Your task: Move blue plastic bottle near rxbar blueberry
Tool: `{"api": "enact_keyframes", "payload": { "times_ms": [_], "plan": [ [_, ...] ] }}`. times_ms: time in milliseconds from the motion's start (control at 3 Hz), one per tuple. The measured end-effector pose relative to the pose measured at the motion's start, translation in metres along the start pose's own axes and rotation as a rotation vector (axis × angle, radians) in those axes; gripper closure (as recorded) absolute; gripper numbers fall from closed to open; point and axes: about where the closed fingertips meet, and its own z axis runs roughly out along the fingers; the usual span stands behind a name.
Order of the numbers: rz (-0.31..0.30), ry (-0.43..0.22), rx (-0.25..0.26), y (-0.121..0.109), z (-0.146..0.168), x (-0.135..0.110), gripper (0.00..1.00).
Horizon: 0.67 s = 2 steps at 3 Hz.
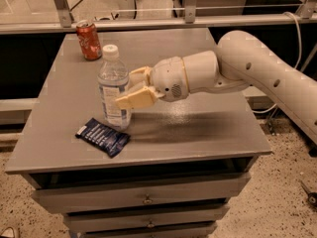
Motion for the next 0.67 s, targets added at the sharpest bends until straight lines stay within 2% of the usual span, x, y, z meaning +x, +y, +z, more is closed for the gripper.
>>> {"api": "enact_keyframes", "payload": {
  "times_ms": [667],
  "plan": [
    [0.017, 0.011, -0.031, 0.0126, 0.0082, 0.0141, 0.16]
  ]
}}
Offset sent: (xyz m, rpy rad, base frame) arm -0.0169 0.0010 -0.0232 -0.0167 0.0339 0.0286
